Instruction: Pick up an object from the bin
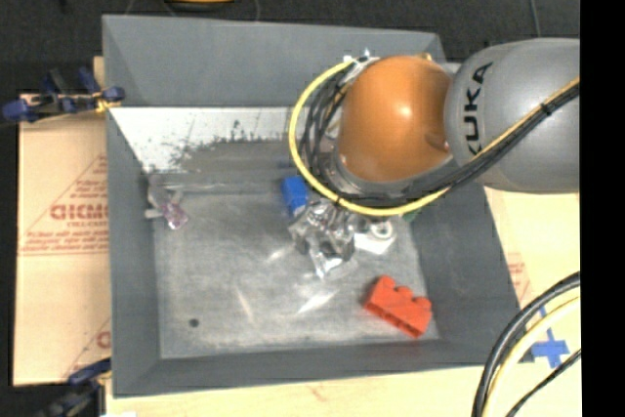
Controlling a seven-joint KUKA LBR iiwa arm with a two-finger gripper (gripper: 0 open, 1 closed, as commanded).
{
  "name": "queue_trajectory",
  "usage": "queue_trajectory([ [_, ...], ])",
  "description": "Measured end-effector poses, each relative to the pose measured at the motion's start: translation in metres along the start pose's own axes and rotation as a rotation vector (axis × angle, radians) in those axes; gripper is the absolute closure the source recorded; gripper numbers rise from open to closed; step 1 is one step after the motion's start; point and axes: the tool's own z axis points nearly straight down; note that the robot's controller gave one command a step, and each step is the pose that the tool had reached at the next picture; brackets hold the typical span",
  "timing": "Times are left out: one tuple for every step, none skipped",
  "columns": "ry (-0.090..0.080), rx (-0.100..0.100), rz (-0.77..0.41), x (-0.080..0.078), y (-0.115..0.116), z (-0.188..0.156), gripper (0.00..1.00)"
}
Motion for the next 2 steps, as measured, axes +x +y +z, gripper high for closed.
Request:
queue_trajectory([
  [0.003, -0.007, -0.288, 0.004, 0.012, -0.003, 1.0],
  [0.001, -0.003, -0.288, 0.01, 0.034, -0.073, 1.0],
])
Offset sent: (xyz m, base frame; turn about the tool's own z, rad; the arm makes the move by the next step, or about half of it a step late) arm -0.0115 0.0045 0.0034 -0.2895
